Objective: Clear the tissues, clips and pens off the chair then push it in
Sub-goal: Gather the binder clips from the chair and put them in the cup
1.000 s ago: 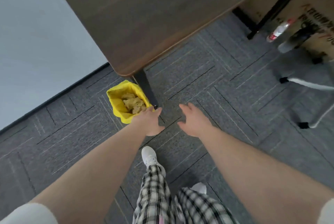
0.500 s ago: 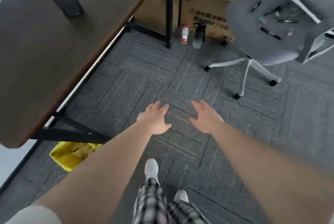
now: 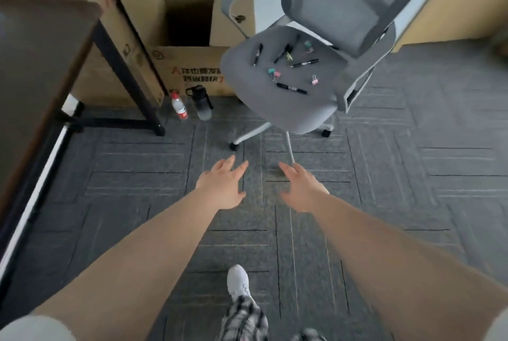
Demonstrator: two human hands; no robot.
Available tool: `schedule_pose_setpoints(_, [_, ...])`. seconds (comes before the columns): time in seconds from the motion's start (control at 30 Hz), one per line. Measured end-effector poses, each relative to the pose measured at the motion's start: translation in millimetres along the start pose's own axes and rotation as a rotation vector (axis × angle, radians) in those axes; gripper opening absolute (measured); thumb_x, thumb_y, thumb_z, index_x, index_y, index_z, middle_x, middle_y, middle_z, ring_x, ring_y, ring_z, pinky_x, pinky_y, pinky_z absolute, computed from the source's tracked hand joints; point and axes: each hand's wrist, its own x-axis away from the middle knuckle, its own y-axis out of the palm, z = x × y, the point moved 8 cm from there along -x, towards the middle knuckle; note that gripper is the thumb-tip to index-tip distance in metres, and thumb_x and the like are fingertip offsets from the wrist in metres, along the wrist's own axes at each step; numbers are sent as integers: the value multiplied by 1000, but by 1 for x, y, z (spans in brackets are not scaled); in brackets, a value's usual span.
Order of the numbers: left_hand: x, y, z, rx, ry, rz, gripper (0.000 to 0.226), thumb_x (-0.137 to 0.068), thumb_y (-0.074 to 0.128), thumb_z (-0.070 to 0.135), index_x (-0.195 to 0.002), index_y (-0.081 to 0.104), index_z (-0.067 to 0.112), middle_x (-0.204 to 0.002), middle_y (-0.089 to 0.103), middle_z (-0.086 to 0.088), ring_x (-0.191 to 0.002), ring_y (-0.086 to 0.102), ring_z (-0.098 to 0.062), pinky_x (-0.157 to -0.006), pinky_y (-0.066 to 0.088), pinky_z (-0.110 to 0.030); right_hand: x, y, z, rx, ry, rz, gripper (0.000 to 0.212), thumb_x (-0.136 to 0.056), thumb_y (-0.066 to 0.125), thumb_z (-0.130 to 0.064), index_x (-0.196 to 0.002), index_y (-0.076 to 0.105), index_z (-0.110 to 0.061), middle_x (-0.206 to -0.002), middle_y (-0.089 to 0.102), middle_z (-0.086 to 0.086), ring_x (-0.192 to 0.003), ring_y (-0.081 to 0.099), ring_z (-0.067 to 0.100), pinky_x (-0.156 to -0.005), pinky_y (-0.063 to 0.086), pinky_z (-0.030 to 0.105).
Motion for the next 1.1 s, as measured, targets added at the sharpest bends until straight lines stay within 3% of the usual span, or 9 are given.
schedule_pose_setpoints(0.1, [-48, -37, 5, -71, 48, -4, 74, -94, 43, 47, -152, 0, 32, -162, -10, -2, -149, 0, -27, -113, 27, -50, -34, -41, 12, -69, 37, 55, 74, -93, 53, -31, -151, 7, -37, -156, 20, -2, -140, 29, 27, -100, 45, 50])
schedule_pose_setpoints(0.27, [-118, -81, 15, -136, 72, -35, 71, -94, 42, 49, -152, 5, 30, -162, -10, -1, -149, -1, -27, -114, 27, -49, -84, -90, 40, -155, 114, 92, 71, -94, 51, -33, -151, 9, -35, -158, 17, -2, -142, 26, 27, -102, 43, 49])
schedule_pose_setpoints(0.57, [-266, -150, 45, -129, 84, -18, 64, -94, 44, 46, -149, 17, 28, -162, 0, -4, -148, 7, -30, -113, 28, -51, -222, -163, 89, -333, 126, 129, 66, -94, 45, -25, -150, 11, -35, -157, 19, 1, -131, 40, 31, -95, 47, 44])
schedule_pose_setpoints(0.73, [-344, -181, 53, -44, 28, 41, 63, -95, 43, 43, -150, 16, 30, -161, 2, -2, -147, 8, -28, -109, 33, -52, -294, -186, 100, -382, 147, 95, 64, -93, 47, -23, -149, 18, -32, -151, 23, 1, -132, 36, 34, -98, 41, 42])
schedule_pose_setpoints(0.9, [-397, -189, 50, 21, -16, 27, 63, -96, 37, 45, -149, 4, 39, -161, -2, 3, -147, 7, -28, -102, 39, -53, -339, -195, 106, -324, 218, 98, 60, -91, 44, -10, -145, 24, -29, -145, 26, 4, -128, 34, 31, -84, 44, 40])
schedule_pose_setpoints(1.0, [-433, -191, 39, 83, -44, 41, 56, -97, 37, 45, -147, 13, 41, -160, 2, 1, -144, 13, -31, -99, 40, -54, -368, -204, 120, -275, 291, 134, 53, -90, 45, -7, -137, 31, -26, -149, 23, 6, -127, 34, 31, -74, 41, 37])
schedule_pose_setpoints(1.1, [-465, -191, 30, 127, -65, 64, 52, -96, 39, 44, -144, 21, 39, -157, 9, -3, -137, 25, -33, -94, 44, -52, -395, -211, 135, -263, 388, 141, 47, -88, 45, -5, -130, 35, -23, -139, 32, 7, -117, 40, 32, -67, 40, 36])
